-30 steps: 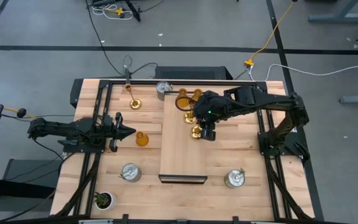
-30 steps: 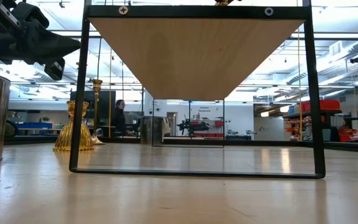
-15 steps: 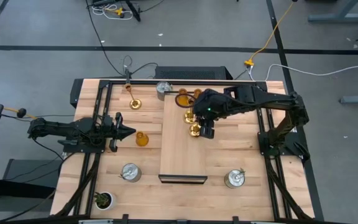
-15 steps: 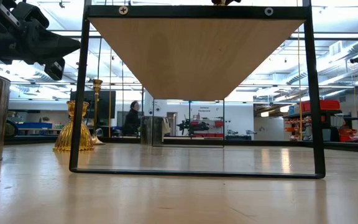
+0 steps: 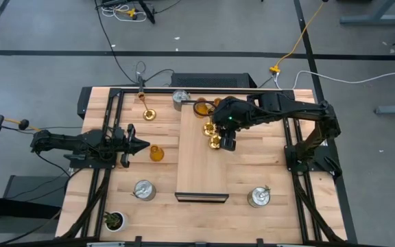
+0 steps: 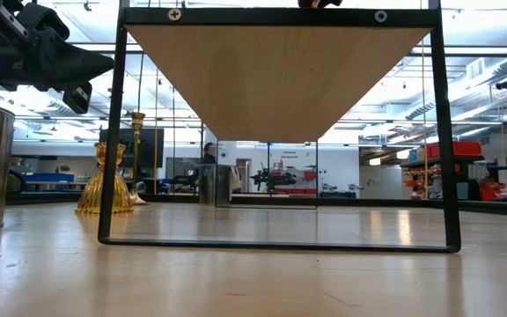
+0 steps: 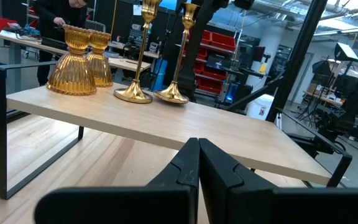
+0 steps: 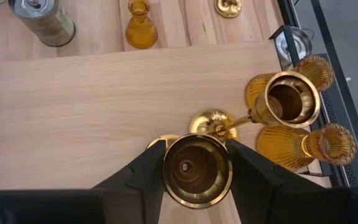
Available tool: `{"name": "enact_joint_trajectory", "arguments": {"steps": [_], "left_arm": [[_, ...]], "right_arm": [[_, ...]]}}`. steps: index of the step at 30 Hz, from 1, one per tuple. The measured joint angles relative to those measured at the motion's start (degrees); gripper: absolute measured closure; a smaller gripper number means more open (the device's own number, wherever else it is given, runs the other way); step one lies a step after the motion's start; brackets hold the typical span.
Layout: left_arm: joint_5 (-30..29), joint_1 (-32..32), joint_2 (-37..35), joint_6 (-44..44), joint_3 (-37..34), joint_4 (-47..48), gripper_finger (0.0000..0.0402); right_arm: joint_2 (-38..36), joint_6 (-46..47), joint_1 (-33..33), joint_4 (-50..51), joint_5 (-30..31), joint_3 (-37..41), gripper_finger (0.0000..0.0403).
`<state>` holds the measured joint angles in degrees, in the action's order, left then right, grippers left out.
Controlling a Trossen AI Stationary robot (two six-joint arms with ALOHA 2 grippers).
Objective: Pick & Place candle stick holders
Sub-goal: Put the bottom candle holder on the shelf
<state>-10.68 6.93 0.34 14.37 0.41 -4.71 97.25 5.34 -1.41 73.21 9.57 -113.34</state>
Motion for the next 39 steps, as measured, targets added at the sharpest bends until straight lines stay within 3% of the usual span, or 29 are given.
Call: {"name": "enact_joint_trajectory", "arguments": {"steps": [39], "left_arm": [[0.0, -0.01, 0.0, 0.01, 0.02, 0.02, 0.0392]], "right_arm": [[-0.09, 0.24, 1.64, -1.53, 0.1, 2.45, 0.0245]]}}
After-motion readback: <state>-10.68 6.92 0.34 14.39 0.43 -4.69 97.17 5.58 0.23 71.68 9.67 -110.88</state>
